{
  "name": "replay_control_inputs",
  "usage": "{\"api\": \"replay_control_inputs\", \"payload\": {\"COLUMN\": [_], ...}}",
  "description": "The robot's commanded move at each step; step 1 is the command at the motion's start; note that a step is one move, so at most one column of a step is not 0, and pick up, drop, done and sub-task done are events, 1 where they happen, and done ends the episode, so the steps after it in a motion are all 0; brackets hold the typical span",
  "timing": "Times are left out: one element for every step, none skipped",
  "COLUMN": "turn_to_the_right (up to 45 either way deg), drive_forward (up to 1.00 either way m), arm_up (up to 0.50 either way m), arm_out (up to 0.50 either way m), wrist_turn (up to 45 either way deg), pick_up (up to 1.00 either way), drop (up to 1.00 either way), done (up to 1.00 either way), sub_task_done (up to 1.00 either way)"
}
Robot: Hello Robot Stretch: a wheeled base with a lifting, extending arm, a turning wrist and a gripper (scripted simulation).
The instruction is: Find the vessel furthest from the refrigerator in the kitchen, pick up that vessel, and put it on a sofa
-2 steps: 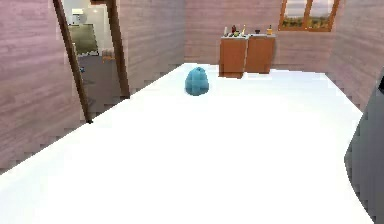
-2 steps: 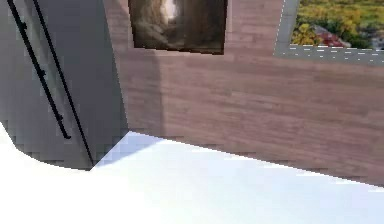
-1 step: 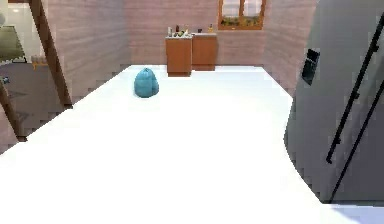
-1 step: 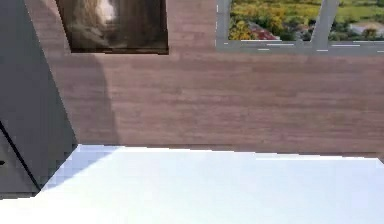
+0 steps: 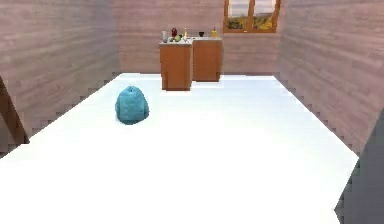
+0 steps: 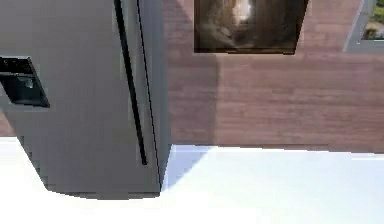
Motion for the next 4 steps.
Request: {"api": "replay_control_inputs", "payload": {"turn_to_the_right": [0.0,0.0,0.0,0.0], "drive_forward": [1.00,1.00,1.00,0.40], "arm_up": [0.00,0.00,0.00,0.00], "arm_out": [0.00,0.00,0.00,0.00], "wrist_turn": [0.0,0.0,0.0,0.0], "pick_up": [0.00,0.00,0.00,0.00], "drop": [0.00,0.00,0.00,0.00], "done": [0.00,0.00,0.00,0.00], "sub_task_done": [0.00,0.00,0.00,0.00]}}
